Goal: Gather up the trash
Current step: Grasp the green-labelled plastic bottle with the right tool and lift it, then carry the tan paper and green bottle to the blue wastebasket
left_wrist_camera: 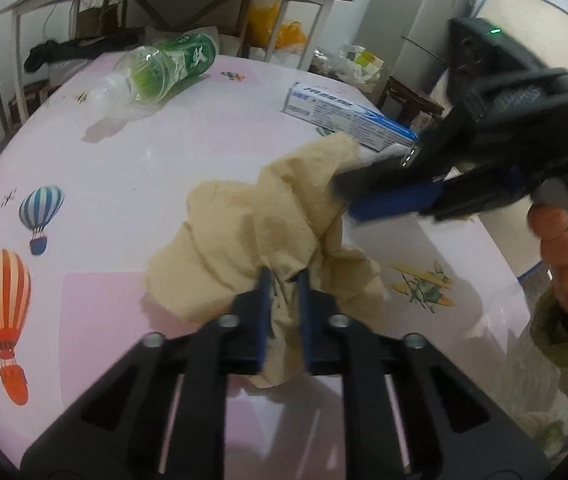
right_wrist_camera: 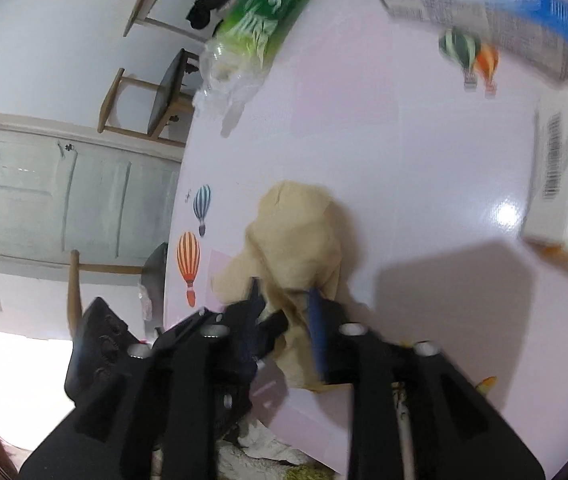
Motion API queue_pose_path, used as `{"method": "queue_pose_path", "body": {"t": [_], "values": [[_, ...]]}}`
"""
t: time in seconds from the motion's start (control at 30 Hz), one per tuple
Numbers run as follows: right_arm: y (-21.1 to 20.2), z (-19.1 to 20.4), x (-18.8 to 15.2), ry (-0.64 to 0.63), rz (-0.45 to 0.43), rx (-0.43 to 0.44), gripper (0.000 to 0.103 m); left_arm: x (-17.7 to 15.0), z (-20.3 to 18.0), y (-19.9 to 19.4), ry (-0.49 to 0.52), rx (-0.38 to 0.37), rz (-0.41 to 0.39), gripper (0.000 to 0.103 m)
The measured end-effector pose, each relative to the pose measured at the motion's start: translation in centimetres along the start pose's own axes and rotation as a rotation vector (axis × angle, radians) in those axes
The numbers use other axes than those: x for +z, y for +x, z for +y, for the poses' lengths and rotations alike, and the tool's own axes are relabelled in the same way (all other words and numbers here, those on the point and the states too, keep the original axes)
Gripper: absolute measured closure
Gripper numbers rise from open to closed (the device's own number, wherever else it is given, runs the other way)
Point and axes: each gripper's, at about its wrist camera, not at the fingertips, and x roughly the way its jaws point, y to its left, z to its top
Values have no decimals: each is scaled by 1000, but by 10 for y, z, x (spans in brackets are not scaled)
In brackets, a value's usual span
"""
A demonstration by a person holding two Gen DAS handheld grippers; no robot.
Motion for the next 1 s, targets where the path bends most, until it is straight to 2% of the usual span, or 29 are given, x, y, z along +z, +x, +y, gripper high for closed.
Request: {"method": "queue_pose_path", "body": {"t": [0.03,0.13,0.23,0.27,0.33,0.43,0.5,0.57,0.63,0.7,0.73,0.77,0.87,1.0], "values": [[-12,5,6,-23,-35,-13,53,0,6,-1,-26,0,-4,96],[-30,23,29,-57,-90,-33,44,-4,20,-10,-69,32,-20,97],[-29,51,74,-66,-146,-61,26,-9,36,-21,-119,74,-34,98],[-23,61,96,-58,-173,-78,24,-11,41,-25,-136,85,-39,98],[-1,80,146,-34,-206,-122,23,-13,52,-31,-170,105,-47,98],[45,101,209,-14,-198,-207,21,-18,66,-42,-220,131,-62,98],[94,115,255,22,-158,-310,21,-20,73,-47,-247,145,-67,98],[137,117,285,49,-99,-390,21,-23,79,-52,-262,161,-69,98],[174,112,297,76,-32,-438,21,-23,81,-54,-272,170,-68,98],[197,106,298,83,13,-396,21,-25,85,-59,-284,177,-69,98],[199,107,296,68,-1,-398,26,-27,87,-61,-292,176,-71,98],[198,112,293,16,-14,-415,28,-29,90,-64,-299,176,-74,98],[190,108,283,-43,7,-388,32,-31,94,-67,-309,170,-77,98],[160,93,248,-164,60,-423,34,-32,93,-68,-298,176,-78,98]]}}
